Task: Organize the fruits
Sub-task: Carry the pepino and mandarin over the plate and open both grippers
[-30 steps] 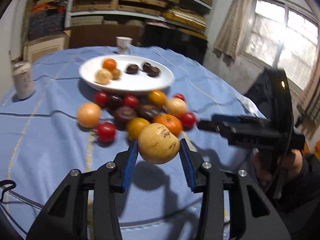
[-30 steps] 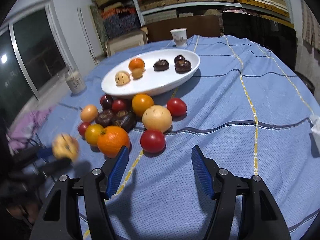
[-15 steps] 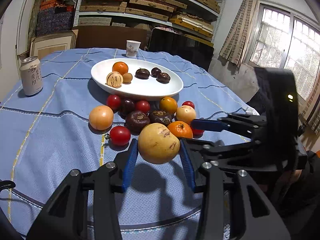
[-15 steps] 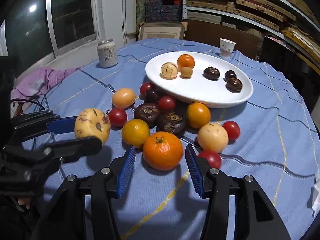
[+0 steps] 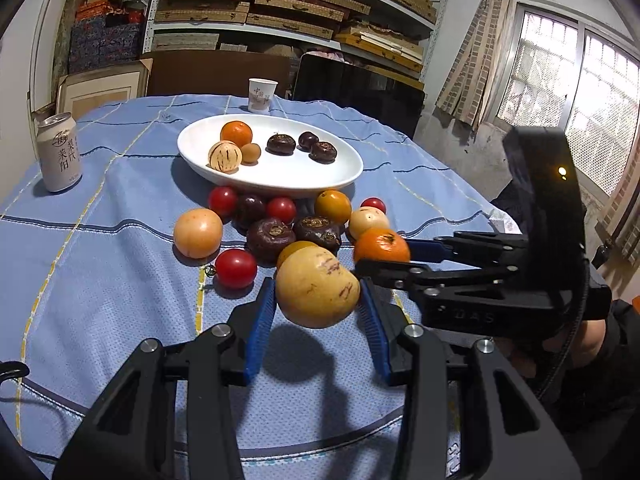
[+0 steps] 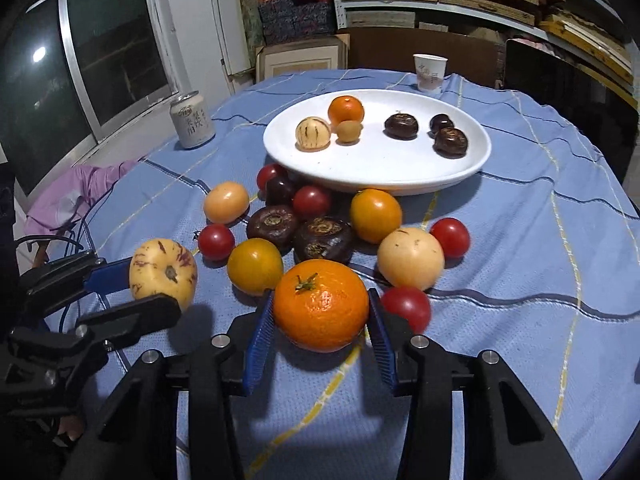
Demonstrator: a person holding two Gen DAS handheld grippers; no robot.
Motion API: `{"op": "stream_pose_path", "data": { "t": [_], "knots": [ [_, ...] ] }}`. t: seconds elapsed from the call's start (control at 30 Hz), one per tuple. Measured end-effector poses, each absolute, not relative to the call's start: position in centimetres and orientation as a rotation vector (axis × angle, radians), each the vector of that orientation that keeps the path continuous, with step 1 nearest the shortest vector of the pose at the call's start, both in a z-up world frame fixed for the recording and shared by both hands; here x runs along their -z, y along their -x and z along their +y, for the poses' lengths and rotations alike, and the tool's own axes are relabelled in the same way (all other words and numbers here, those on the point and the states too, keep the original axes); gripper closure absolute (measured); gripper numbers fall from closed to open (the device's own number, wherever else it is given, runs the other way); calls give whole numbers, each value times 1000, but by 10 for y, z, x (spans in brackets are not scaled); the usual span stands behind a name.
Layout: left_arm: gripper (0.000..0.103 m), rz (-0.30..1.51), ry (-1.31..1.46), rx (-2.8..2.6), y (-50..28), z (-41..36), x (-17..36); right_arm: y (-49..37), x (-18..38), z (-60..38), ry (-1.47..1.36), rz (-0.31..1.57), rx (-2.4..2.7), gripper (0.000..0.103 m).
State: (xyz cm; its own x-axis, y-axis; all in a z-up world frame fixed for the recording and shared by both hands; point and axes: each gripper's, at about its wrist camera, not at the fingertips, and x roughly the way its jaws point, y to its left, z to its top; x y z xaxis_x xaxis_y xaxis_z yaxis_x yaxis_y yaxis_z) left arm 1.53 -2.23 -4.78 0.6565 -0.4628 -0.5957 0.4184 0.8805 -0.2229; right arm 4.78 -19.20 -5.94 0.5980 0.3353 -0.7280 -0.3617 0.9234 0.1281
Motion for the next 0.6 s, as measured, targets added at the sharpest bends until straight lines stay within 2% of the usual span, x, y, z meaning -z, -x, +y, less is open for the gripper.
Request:
{"op": "stream_pose_path", "data": {
  "t": [0.2, 0.37, 0.6],
  "knots": [
    [62, 720, 77, 504, -20, -21, 44, -40, 49, -216, -4, 807, -367, 58],
    [62, 666, 69, 503, -32, -21, 18, -45, 18, -236, -14, 739, -348, 58],
    [62, 625, 26, 534, -88, -47, -15, -92, -22, -249, -8, 664, -334, 58]
  ]
}}
